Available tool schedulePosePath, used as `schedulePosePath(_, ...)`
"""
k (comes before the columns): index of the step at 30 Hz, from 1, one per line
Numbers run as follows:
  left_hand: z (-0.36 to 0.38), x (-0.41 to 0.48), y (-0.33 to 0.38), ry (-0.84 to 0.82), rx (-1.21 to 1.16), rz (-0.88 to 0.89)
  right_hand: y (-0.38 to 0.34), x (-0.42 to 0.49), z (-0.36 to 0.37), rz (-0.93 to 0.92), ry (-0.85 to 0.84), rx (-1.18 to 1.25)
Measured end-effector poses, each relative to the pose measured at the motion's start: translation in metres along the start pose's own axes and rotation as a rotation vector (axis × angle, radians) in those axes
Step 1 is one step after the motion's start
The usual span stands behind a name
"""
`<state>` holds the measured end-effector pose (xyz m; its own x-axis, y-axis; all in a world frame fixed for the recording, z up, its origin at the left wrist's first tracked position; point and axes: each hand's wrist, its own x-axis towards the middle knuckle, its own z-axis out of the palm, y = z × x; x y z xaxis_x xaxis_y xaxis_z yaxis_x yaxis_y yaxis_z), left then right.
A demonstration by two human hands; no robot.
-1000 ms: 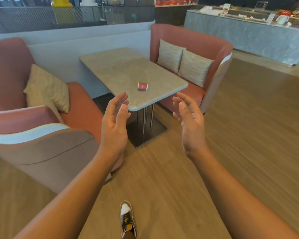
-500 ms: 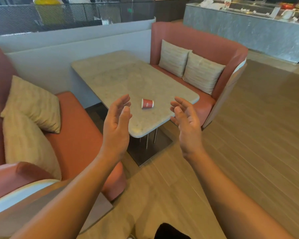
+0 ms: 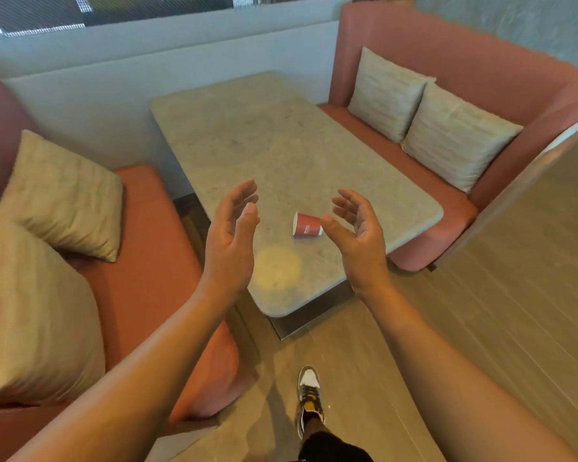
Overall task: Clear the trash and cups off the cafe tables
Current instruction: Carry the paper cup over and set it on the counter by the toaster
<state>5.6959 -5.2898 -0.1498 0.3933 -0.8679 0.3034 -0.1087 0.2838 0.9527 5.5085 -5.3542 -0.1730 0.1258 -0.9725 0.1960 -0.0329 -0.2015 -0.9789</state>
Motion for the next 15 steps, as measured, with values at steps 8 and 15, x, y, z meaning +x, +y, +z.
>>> schedulePosePath(8,0.054,0.104,-0.069,0.111,0.035,-0.133,0.104,0.142,-0.013,0.186,-0.203,-0.208)
schedulePosePath(15,0.073,0.139,-0.139,0.153,0.106,-0.299,0.196,0.207,0.001,0.301,-0.442,-0.514)
